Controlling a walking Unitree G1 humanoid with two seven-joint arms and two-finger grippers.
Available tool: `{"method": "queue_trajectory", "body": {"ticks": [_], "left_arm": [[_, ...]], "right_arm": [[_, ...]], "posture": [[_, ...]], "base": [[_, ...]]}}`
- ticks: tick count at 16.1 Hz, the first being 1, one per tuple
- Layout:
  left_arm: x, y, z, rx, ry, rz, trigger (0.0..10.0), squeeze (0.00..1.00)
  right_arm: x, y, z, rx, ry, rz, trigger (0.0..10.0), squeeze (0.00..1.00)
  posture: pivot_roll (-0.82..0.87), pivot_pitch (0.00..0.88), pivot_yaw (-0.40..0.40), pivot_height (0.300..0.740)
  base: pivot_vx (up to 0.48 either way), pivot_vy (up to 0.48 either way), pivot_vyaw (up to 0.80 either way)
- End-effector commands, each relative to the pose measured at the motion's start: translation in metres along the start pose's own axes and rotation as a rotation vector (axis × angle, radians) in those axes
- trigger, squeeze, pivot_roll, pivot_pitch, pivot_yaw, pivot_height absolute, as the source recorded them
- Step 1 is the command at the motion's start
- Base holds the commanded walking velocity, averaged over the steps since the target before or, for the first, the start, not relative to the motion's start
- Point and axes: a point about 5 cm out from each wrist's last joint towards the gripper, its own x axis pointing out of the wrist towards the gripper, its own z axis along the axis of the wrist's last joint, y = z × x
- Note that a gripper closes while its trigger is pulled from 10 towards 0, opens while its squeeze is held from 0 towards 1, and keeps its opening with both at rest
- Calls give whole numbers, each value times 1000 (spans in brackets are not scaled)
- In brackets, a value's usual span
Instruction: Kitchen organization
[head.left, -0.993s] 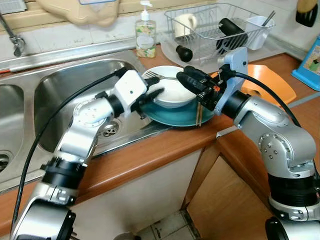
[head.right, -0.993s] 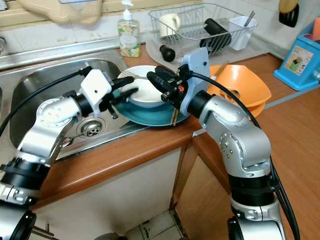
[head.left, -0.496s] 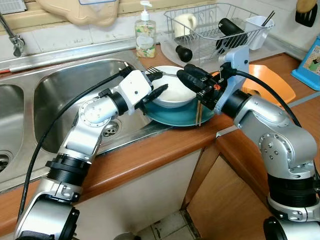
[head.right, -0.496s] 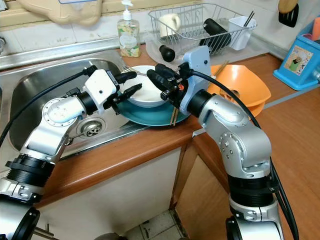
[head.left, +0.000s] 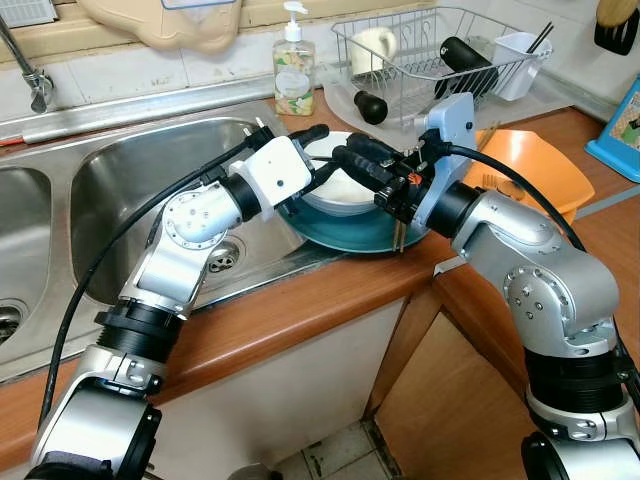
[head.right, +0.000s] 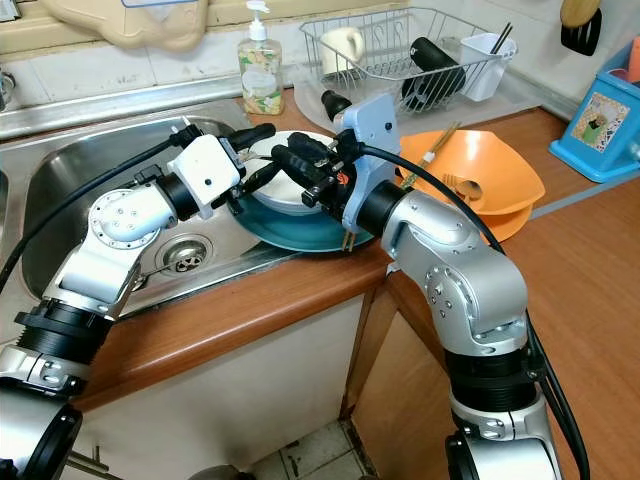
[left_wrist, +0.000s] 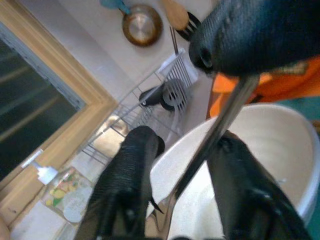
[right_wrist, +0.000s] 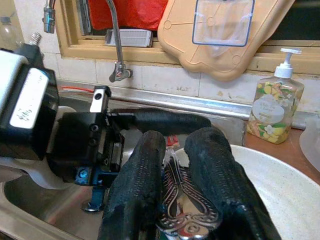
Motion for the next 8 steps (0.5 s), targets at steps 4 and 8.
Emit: {"method": "queue_trajectory", "body": {"ticks": [4,8], "left_arm": [[2,2,-1,43,20,-22,0,0],[2,3,-2,63,26,-20,0,0]], "right_arm": [[3,3,5,-5,-15,16,0,0],[3,3,5,-7,-15,16,2627,0]], "posture": [[-115,0,49,740],[-115,0,48,740]], "base": [[0,0,0],[0,0,0]]}}
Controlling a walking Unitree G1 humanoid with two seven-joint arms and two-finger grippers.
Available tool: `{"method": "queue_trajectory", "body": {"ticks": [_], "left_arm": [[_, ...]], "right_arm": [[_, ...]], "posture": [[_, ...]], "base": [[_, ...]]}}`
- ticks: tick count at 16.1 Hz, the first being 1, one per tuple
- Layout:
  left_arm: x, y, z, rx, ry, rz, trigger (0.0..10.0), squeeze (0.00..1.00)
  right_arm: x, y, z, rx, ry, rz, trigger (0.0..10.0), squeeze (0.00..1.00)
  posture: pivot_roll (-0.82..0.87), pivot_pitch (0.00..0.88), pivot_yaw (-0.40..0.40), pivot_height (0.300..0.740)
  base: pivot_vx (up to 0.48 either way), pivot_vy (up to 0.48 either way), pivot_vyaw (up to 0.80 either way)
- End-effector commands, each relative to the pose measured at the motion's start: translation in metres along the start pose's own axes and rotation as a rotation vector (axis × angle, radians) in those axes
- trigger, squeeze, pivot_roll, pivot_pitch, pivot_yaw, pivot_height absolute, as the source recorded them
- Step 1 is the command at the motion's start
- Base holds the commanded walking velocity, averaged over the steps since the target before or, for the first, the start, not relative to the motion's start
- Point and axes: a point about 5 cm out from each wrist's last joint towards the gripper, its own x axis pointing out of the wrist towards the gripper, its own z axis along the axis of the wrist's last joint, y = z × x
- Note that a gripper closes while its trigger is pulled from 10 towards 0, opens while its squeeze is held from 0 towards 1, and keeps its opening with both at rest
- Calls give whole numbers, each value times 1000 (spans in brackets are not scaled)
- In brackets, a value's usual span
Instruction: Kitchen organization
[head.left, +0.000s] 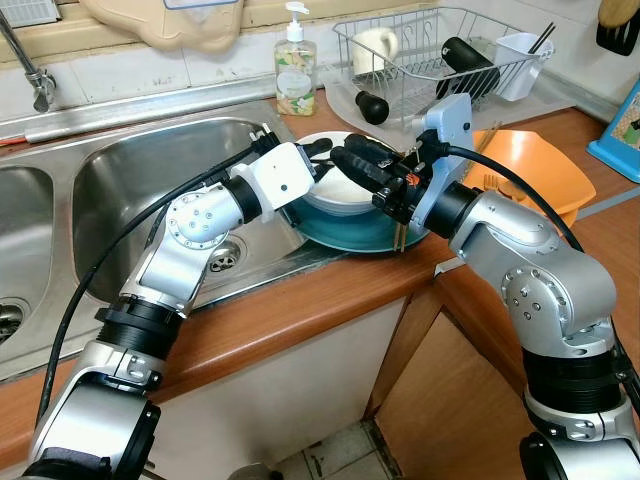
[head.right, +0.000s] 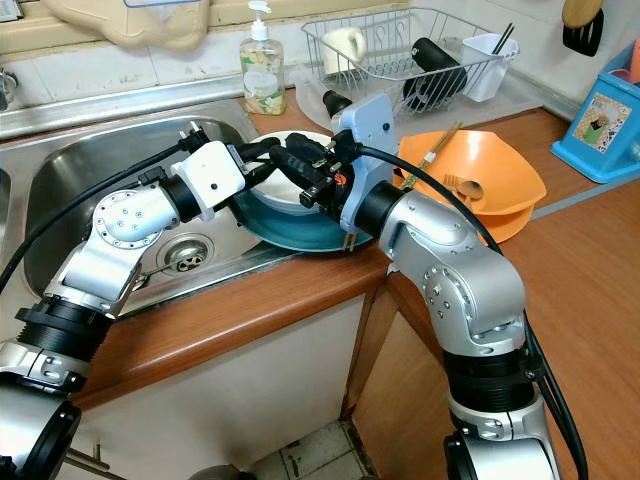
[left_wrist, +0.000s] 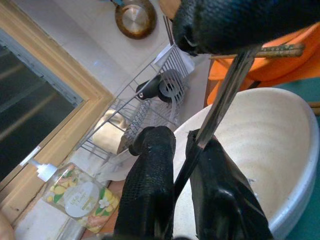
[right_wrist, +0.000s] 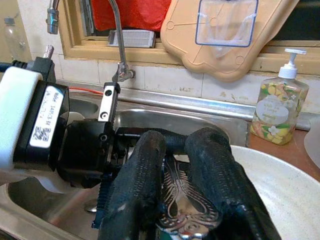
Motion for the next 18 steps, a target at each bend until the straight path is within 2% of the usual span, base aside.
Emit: {"method": "queue_trajectory", "body": {"ticks": [1,2,3,5,6,8,9,11,12,13,14,16,18], "left_arm": [[1,5,1,31,8,8,0,0],[1,6,1,41,13,10,0,0],[1,7,0,51,17,13,0,0],[0,12,0,94,28,18,0,0],[0,15,1,116,36,32,0,0],[-1,24,2,155,49,71,0,0],[-3,33,4,173,53,119,0,0],[-10,50,2,195,78,209,0,0],[-21,66,-4,215,135,295,0,0],[-35,81,-16,223,232,388,0,0],[-47,91,-26,237,323,446,0,0],[-66,99,-47,206,486,501,0,0],[-83,97,-68,185,635,511,0,0]], "right_arm": [[2,2,5,-11,-12,13,4235,0],[2,2,5,-14,-12,12,8549,0],[2,2,5,-17,-11,9,10000,0],[2,2,6,-12,-18,11,10000,0],[3,2,9,9,-39,15,10000,1000],[3,-1,14,-26,-59,-7,10000,1000],[3,-1,16,-32,-71,-9,10000,0],[0,1,19,-22,-96,-5,10000,0],[-3,2,18,-17,-99,-8,10000,0],[-7,0,12,-25,-72,-34,10000,0],[-9,-1,8,-30,-48,-57,10000,0],[-13,-4,0,-54,4,-89,10000,0],[-15,-3,-8,-68,49,-96,10000,0]], "posture": [[-116,0,48,740],[-116,0,48,740],[-117,0,48,740],[-117,0,48,740],[-117,0,47,740],[-125,0,47,740],[-125,0,47,740],[-125,0,53,740],[-127,0,56,740],[-129,0,57,740],[-127,0,55,740],[-126,0,54,740],[-126,0,54,740]], "base": [[0,0,0],[0,0,0],[0,0,0],[0,0,0],[0,0,0],[0,0,0],[0,0,0],[0,0,0],[0,0,0],[0,0,0],[0,0,0],[0,0,0],[0,0,0]]}}
